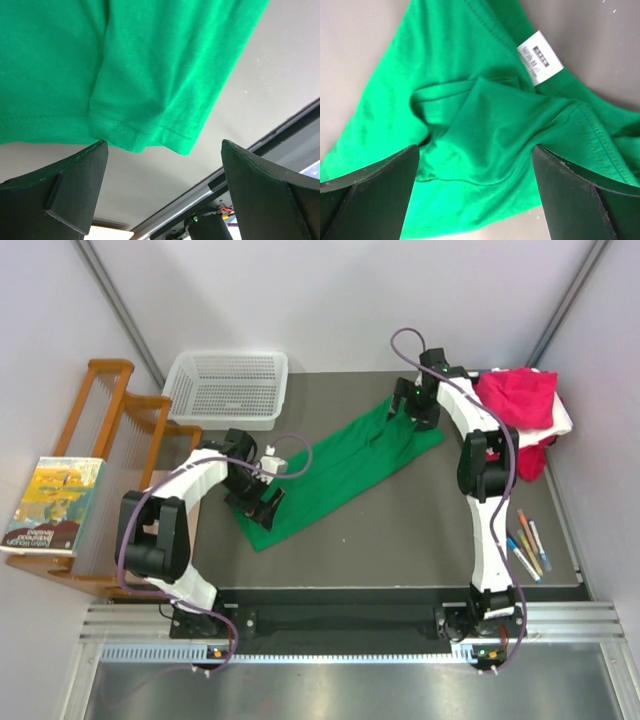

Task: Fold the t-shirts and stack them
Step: Fold the tshirt

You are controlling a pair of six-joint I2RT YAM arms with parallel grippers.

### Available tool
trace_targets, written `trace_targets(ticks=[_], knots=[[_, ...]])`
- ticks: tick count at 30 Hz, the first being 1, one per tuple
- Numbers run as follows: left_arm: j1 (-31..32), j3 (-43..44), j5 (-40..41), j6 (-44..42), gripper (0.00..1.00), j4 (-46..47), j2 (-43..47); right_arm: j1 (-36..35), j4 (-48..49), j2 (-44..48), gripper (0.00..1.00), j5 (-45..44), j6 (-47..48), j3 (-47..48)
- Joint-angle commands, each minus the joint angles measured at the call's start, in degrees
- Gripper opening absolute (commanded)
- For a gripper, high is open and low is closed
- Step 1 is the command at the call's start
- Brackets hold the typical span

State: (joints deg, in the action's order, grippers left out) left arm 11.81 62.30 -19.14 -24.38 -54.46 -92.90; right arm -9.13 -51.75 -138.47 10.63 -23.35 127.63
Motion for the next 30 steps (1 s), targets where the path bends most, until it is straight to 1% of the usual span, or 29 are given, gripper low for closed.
trace_targets(ticks=[1,2,3,5,7,8,9,10,11,13,14,17,20,23,26,30], knots=[[0.32,2.65,-1.87,-1.2,0.99,-2.5,4.57,0.34,5.32,9.77,0.94,3.25,-1.16,-4.3],[0.32,3.08,-1.61,-1.02,0.99,-2.5,4.92,0.25,6.21,11.54,0.94,3.51,-1.43,-6.24],[0.23,3.87,-1.61,-0.5,0.99,-2.24,5.71,-0.1,6.91,13.39,0.95,3.52,-2.04,-10.08],[0.23,5.02,-1.69,0.29,0.99,-1.18,6.85,-0.98,9.73,18.92,0.94,3.25,-3.01,-14.67],[0.23,6.59,-1.52,1.35,0.99,1.8,8.17,-1.94,12.44,24.01,0.95,2.56,-4.85,-21.17],[0.23,6.95,-0.82,1.96,0.99,3.29,8.18,-2.38,13.68,25.78,0.94,2.64,-6.42,-26.07],[0.23,6.95,0.05,3.1,0.99,5.39,8.35,-3.43,14.82,27.36,0.94,2.55,-7.14,-28.38],[0.23,6.78,1.28,3.11,0.99,9.85,8.09,-4.05,15.53,30.08,0.94,2.2,-7.67,-30.49],[0.31,6.52,1.38,3.11,0.99,11.72,7.65,-4.84,17.28,31.24,0.94,2.2,-8.72,-34.34],[0.32,6.69,1.21,2.59,0.99,16.55,5.02,-7.13,19.04,33.61,0.94,3.94,-9.16,-37.27],[0.58,7.3,1.12,2.15,0.99,17.27,3.71,-7.74,21.05,33.97,0.94,4.65,-9.86,-39.63],[1.11,10.11,2.17,0.57,0.99,17.63,-4.97,-10.38,21.77,32.75,0.94,7.73,-10.48,-40.01],[1.72,10.82,4.71,-0.75,0.99,19.12,-10.26,-12.58,22.56,29.76,0.94,10.81,-11.01,-38.43],[1.81,10.47,6.64,-1.19,0.99,21.75,-12.99,-14.51,22.13,27.21,0.94,10.55,-11.01,-35.63],[1.81,11.26,8.76,-1.55,0.99,21.5,-15.37,-15.31,21.78,23.96,0.94,12.04,-11.89,-32.9],[1.72,9.78,11.31,-2.86,0.99,22.37,-15.99,-16.97,21.95,19.84,0.94,12.92,-12.59,-30.87]])
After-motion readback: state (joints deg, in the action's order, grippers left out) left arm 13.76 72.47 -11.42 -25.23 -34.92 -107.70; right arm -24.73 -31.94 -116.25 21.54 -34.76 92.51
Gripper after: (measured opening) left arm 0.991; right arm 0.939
